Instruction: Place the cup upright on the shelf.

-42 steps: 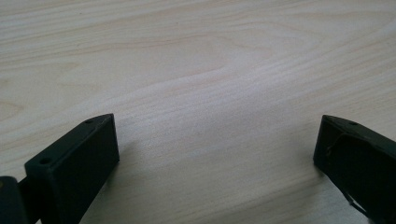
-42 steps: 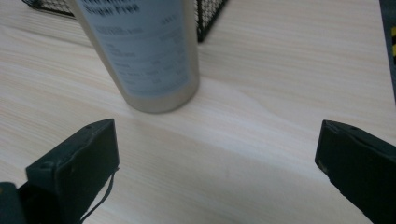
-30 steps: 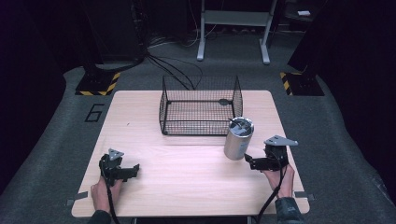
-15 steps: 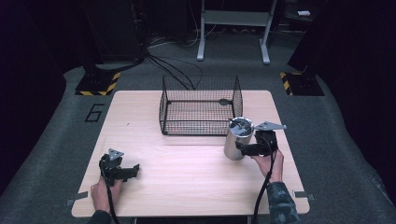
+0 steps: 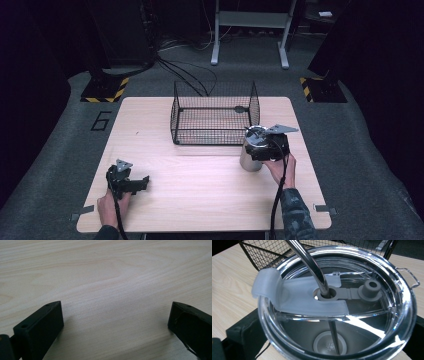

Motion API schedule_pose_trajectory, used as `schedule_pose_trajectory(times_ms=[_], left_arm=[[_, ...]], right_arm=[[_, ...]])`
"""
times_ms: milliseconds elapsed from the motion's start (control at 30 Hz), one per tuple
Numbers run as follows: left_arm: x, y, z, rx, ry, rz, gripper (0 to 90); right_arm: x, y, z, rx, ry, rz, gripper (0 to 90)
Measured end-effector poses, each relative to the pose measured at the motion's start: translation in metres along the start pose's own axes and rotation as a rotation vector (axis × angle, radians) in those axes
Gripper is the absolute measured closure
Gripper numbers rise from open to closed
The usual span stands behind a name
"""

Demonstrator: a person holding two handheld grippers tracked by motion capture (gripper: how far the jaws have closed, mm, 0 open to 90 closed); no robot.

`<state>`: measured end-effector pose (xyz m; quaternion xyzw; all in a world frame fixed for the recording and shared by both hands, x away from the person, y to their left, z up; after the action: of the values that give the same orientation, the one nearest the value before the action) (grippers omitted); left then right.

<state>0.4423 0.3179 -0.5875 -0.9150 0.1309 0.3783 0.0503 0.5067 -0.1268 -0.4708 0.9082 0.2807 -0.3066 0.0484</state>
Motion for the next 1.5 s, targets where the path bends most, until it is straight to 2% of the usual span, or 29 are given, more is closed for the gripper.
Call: schedule_pose_trajectory(times_ms=[167,267,333,467,567,700,1100,1467,1500], left_arm=[[0.0,0.0,0.0,0.0,0.0,0.0,0.0],[0.0,0.0,0.0,0.0,0.0,0.0,0.0],[0.0,0.0,0.0,0.0,0.0,0.0,0.0],[0.0,0.0,0.0,0.0,0.0,0.0,0.0],[0.0,0.0,0.0,0.0,0.0,0.0,0.0],[0.0,0.0,0.0,0.0,0.0,0.0,0.0],[0.0,0.0,0.0,0.0,0.0,0.0,0.0],[0.001,0.001,-0.001,0.022,0.0,0.019,0.0],[0.0,0.001,-0.001,0.035,-0.01,0.027,0.0]], right_arm=[[0.003,0.003,0.0,-0.008,0.02,-0.004,0.0],[0.004,0.002,-0.001,0.004,0.031,-0.007,0.0],[0.006,0.003,-0.002,-0.011,0.039,-0.006,0.0],[0.01,0.002,-0.003,-0.001,0.044,-0.02,0.0],[0.011,0.002,-0.003,-0.001,0.039,-0.015,0.0],[0.012,0.001,-0.005,-0.021,0.054,0.0,1.5],[0.012,0.001,-0.004,-0.035,0.085,0.022,2.7],[0.01,-0.001,-0.003,-0.043,0.08,0.022,3.1],[0.009,-0.001,-0.003,-0.038,0.078,0.026,3.1]])
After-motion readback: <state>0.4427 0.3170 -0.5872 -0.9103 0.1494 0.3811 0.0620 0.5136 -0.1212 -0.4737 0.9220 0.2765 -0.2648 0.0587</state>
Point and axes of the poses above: each handheld gripper's, and its own axes: x roughly forward along the jaws, z roughly out of its underside, y roughly to its right, the point moved 8 cm from there along x, roughly forward along the jaws, and after that the axes turned 1 degree about -y, right-handed, at the moved point
